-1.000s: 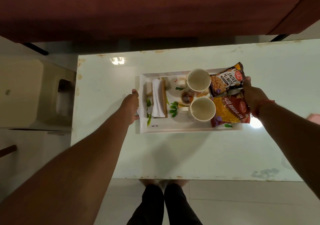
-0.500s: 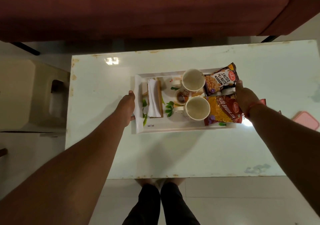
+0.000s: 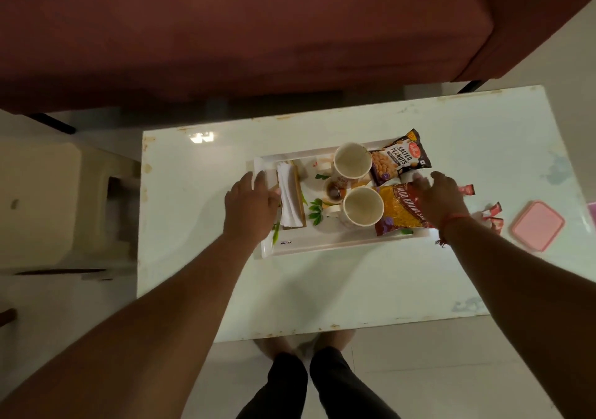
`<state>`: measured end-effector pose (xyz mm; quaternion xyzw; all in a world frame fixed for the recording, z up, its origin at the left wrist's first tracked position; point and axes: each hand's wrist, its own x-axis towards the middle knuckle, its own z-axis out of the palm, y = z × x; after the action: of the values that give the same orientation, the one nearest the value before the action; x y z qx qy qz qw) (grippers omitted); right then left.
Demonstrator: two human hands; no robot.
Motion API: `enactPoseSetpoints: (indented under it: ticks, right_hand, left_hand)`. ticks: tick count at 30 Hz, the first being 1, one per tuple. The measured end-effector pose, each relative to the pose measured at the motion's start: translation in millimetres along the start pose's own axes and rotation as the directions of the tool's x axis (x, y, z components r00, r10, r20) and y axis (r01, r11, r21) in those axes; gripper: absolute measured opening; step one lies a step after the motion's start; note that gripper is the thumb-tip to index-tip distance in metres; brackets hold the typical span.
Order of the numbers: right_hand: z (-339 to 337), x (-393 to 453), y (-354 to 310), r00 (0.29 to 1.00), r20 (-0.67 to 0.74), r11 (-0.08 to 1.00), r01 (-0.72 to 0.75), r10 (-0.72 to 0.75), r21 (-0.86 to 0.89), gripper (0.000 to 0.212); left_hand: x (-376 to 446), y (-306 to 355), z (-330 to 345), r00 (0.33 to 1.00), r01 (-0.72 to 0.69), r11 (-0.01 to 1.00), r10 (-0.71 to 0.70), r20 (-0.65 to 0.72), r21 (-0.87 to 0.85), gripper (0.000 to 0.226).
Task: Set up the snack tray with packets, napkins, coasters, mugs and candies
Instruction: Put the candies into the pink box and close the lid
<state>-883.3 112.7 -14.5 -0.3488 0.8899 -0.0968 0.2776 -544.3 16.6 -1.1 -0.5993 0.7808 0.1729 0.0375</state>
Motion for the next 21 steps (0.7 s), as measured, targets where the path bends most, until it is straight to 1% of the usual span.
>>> enactPoseSetpoints:
  ticks: [2,3,4,5,7,9,14,16,18,21]
  right_hand:
    - [-2.6,-13.0,-5.5,0.987,0.077,0.964,0.153,-0.139,-0.216,0.06]
    - [-3.4,-15.8,-5.1,0.978,0.106,0.933,0.206,-0.182,-0.296,0.067]
    - [-5.4,-18.3,-5.3,0.974,0.1,0.92,0.224,-0.202,-0.321,0.077]
    - [-6.0,-19.5,-3.5,0.972,0.091,0.922,0.232,-0.214,-0.311,0.082]
    - [-12.9,-26.2,-5.5,0.975,0.072,0.933,0.222,-0.21,-0.285,0.075]
    - [-19.3,-30.4,3.1,0.975,0.081,0.937,0.221,-0.206,-0.272,0.069]
    - [-41.9,-21.2,60.3,0.971,0.134,0.915,0.232,-0.198,-0.33,0.069]
    - [-51.4,-16.2,88.2,0.971,0.136,0.917,0.23,-0.195,-0.327,0.07]
    - [-66.1,-9.1,121.0,0.97,0.144,0.915,0.232,-0.194,-0.33,0.07]
    - [-84.0,3.9,166.1,0.967,0.159,0.912,0.243,-0.2,-0.331,0.064]
  left_hand:
    - [-2.2,20.8,-9.7,0.992,-0.108,0.993,0.111,-0.057,0.055,0.055]
    - [-2.8,33.3,-13.7,0.985,-0.159,0.985,0.163,-0.064,0.068,0.055]
    - [-3.1,47.8,-16.6,0.974,-0.211,0.974,0.216,-0.063,0.082,0.056]
    - [-3.1,62.2,-18.2,0.962,-0.262,0.959,0.268,-0.052,0.104,0.058]
    - [-2.3,89.4,-16.6,0.937,-0.344,0.928,0.349,-0.007,0.143,0.062]
    - [-3.0,118.2,-9.7,0.909,-0.414,0.896,0.416,0.023,0.163,0.064]
    - [-8.8,201.4,19.9,0.834,-0.549,0.806,0.544,0.087,0.222,0.07]
    - [-12.1,236.1,34.3,0.817,-0.576,0.784,0.564,0.119,0.234,0.072]
    - [-13.0,273.9,50.3,0.814,-0.58,0.782,0.563,0.142,0.227,0.073]
    - [-9.9,317.5,75.5,0.8,-0.599,0.757,0.559,0.217,0.26,0.07]
